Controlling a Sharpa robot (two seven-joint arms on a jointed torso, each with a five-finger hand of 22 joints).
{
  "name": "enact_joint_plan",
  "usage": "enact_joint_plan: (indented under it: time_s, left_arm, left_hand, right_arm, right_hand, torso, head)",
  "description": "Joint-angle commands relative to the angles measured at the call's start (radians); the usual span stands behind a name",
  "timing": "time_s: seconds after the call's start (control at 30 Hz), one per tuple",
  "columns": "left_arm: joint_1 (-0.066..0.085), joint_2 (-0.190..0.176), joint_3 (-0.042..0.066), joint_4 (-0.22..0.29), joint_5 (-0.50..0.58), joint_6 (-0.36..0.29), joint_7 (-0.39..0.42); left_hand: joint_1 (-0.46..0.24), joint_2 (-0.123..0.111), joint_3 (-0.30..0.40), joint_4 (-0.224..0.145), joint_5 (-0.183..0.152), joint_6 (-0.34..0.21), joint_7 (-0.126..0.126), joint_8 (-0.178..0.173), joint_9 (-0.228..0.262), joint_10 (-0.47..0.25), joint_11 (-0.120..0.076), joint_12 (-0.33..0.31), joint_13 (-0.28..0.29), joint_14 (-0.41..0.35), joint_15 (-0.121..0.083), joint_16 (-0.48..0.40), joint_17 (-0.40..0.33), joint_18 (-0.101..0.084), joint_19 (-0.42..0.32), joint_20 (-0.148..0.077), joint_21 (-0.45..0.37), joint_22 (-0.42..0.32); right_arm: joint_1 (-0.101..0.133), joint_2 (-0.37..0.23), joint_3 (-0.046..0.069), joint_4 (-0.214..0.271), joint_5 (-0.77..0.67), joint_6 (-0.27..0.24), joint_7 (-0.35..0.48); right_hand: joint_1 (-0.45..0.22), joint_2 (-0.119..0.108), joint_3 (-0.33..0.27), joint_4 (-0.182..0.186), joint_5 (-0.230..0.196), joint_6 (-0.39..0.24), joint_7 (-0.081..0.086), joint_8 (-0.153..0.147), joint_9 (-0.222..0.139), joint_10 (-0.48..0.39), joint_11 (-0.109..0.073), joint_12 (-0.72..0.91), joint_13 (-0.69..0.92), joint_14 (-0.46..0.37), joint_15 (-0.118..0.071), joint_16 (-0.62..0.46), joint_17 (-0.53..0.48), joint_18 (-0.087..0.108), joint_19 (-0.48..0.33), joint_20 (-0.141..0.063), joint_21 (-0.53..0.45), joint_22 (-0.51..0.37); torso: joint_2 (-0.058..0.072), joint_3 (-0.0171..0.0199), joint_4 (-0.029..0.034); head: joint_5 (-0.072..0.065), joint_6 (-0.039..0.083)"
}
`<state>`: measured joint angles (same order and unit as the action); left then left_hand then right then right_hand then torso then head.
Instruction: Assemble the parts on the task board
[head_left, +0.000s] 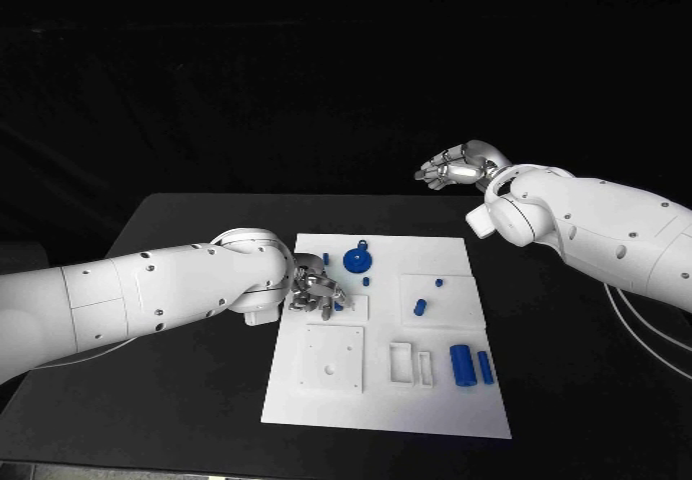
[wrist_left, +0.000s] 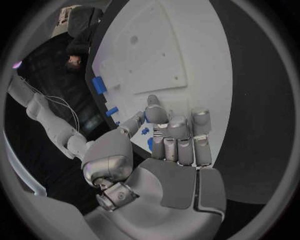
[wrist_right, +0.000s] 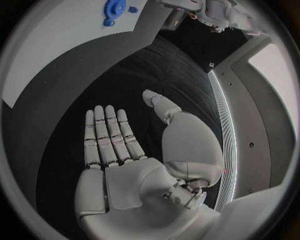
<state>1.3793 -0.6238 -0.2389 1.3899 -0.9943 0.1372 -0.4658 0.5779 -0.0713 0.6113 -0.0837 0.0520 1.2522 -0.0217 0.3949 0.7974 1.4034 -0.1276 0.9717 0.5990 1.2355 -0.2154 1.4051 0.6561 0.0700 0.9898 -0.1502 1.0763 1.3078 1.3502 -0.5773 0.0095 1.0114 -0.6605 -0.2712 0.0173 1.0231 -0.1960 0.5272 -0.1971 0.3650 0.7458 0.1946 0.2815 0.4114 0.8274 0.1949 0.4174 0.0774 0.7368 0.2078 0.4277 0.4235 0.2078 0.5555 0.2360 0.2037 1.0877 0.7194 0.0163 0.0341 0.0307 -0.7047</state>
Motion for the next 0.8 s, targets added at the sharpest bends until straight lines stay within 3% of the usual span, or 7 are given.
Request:
enact_joint_plan:
  time_s: [0.03,0.2,0.27,0.37,0.5,0.6,0.8]
  left_arm:
    - [0.0,-0.003,0.002,0.003,0.001,-0.016,-0.002]
    - [-0.001,-0.018,0.016,0.024,0.006,-0.023,0.005]
    - [-0.001,-0.017,0.04,0.022,0.016,-0.027,0.006]
    - [-0.001,-0.024,0.054,0.026,0.023,-0.038,0.003]
    - [0.0,-0.035,0.092,0.024,0.041,-0.039,0.004]
    - [0.001,-0.043,0.116,0.016,0.02,-0.043,0.004]
    - [0.02,-0.032,0.13,-0.06,0.018,-0.053,0.004]
  left_hand:
    - [-0.002,-0.012,-0.001,0.009,-0.004,-0.006,0.001,-0.002,0.001,0.001,0.0,0.004,-0.002,-0.002,-0.002,0.005,-0.001,0.009,-0.009,-0.119,-0.001,0.014]
    - [-0.001,-0.029,0.002,0.017,-0.004,-0.009,0.001,-0.002,0.002,0.0,-0.001,0.003,-0.003,-0.003,-0.004,0.005,-0.002,0.011,-0.009,-0.12,0.0,0.014]
    - [0.004,-0.053,0.005,0.018,-0.004,-0.018,0.003,-0.007,0.002,-0.005,0.0,-0.002,-0.007,-0.008,-0.005,0.0,-0.004,0.012,-0.011,-0.121,-0.002,0.013]
    - [0.016,-0.086,0.023,0.037,-0.003,-0.03,0.006,-0.014,0.002,-0.007,0.003,-0.011,-0.015,-0.012,-0.006,-0.007,-0.01,0.013,-0.012,-0.121,-0.004,0.012]
    - [0.037,-0.132,0.048,0.071,-0.004,-0.054,0.013,-0.026,0.004,-0.012,0.01,-0.027,-0.027,-0.02,-0.002,-0.022,-0.02,0.012,-0.014,-0.119,-0.011,0.007]
    - [0.054,-0.139,0.053,0.084,-0.003,-0.101,0.026,-0.048,0.001,-0.012,0.021,-0.032,-0.031,-0.022,0.006,-0.026,-0.023,0.01,-0.017,-0.116,-0.015,0.005]
    - [0.083,-0.117,0.042,0.076,-0.003,-0.135,0.037,-0.064,0.0,-0.006,0.031,-0.033,-0.034,-0.02,0.015,-0.024,-0.025,0.007,-0.018,-0.115,-0.016,0.005]
  right_arm:
    - [-0.001,-0.002,0.0,0.001,-0.004,0.012,0.005]
    - [-0.004,0.003,0.0,-0.006,-0.004,0.013,0.005]
    - [-0.004,0.004,0.0,-0.008,-0.004,0.014,0.005]
    - [-0.005,0.005,0.0,-0.011,-0.004,0.015,0.005]
    - [-0.005,0.004,0.0,-0.017,-0.004,0.015,0.005]
    - [-0.005,0.002,0.0,-0.015,-0.003,0.016,0.003]
    - [-0.005,0.003,0.0,-0.016,-0.002,0.016,0.003]
  right_hand:
    - [0.004,-0.003,-0.008,0.001,0.004,-0.005,0.031,0.001,-0.001,0.001,0.005,-0.006,-0.001,-0.008,0.0,-0.004,-0.001,-0.012,-0.007,0.001,-0.005,0.002]
    - [0.003,-0.003,-0.009,0.001,0.003,-0.006,0.031,0.001,-0.002,0.0,0.005,-0.006,-0.002,-0.008,0.001,-0.004,-0.002,-0.013,-0.008,0.001,-0.005,0.002]
    - [0.002,-0.003,-0.009,0.002,0.003,-0.007,0.032,0.0,-0.002,0.0,0.005,-0.006,-0.002,-0.009,0.001,-0.004,-0.002,-0.013,-0.009,0.001,-0.006,0.003]
    - [0.002,-0.003,-0.01,0.002,0.003,-0.008,0.032,0.0,-0.002,0.0,0.005,-0.006,-0.002,-0.01,0.001,-0.004,-0.003,-0.013,-0.009,0.001,-0.006,0.003]
    - [0.002,-0.003,-0.01,0.003,0.003,-0.009,0.032,0.0,-0.003,0.0,0.005,-0.006,-0.003,-0.01,0.002,-0.004,-0.003,-0.013,-0.009,0.001,-0.006,0.004]
    - [0.002,-0.003,-0.01,0.003,0.003,-0.009,0.032,0.0,-0.003,0.0,0.005,-0.006,-0.003,-0.01,0.002,-0.004,-0.003,-0.013,-0.01,0.001,-0.007,0.004]
    - [0.001,-0.003,-0.01,0.004,0.003,-0.01,0.033,0.0,-0.003,0.0,0.005,-0.006,-0.003,-0.011,0.002,-0.003,-0.003,-0.013,-0.01,0.001,-0.007,0.004]
  torso:
    - [0.0,-0.0005,0.0005]
    - [0.0,-0.0011,-0.0013]
    - [0.0,-0.0007,-0.0008]
    - [0.0,-0.0001,0.0008]
    - [-0.001,0.0,0.0018]
    - [0.0,0.0002,0.0023]
    - [-0.001,0.0011,0.0028]
  head:
    - [-0.002,0.0]
    - [-0.003,0.003]
    - [-0.003,0.005]
    - [-0.004,0.01]
    - [-0.005,0.016]
    - [-0.006,0.02]
    - [-0.004,0.027]
